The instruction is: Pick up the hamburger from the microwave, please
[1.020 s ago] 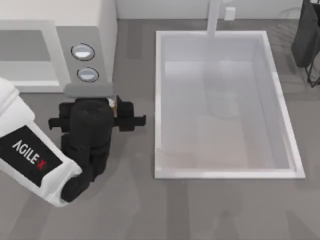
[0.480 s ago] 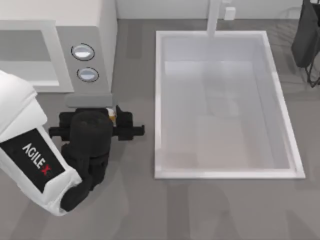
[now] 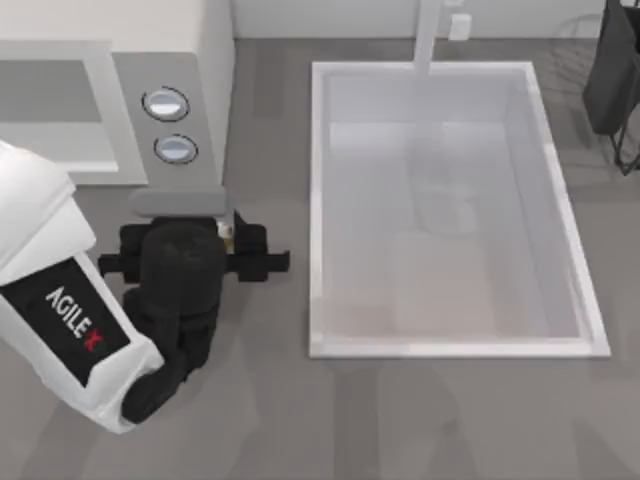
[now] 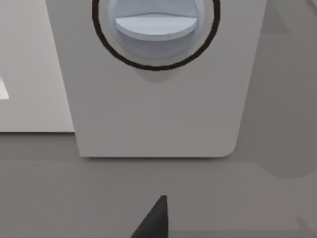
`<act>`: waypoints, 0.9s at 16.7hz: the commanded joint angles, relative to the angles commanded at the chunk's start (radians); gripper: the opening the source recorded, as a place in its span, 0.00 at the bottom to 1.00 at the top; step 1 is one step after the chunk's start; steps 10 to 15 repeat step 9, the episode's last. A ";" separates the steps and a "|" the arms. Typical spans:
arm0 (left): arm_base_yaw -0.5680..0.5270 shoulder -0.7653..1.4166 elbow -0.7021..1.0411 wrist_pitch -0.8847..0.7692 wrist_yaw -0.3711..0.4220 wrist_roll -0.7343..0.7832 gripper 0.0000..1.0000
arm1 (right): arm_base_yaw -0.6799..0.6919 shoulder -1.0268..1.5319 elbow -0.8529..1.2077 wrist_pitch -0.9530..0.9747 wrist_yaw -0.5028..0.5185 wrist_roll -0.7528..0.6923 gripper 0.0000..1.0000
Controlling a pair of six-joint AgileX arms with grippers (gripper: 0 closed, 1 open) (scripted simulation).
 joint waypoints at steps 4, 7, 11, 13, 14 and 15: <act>0.000 0.000 0.000 0.000 0.000 0.000 1.00 | 0.000 0.000 0.000 0.000 0.000 0.000 1.00; 0.000 0.000 0.000 0.000 0.000 0.000 1.00 | 0.000 0.000 0.000 0.000 0.000 0.000 1.00; 0.000 0.000 0.000 0.000 0.000 0.000 1.00 | 0.000 0.000 0.000 0.000 0.000 0.000 1.00; 0.000 0.000 0.000 0.000 0.000 0.000 1.00 | 0.000 0.000 0.000 0.000 0.000 0.000 1.00; 0.000 0.000 0.000 0.000 0.000 0.000 1.00 | 0.000 0.000 0.000 0.000 0.000 0.000 1.00; 0.000 0.000 0.000 0.000 0.000 0.000 1.00 | 0.000 0.000 0.000 0.000 0.000 0.000 1.00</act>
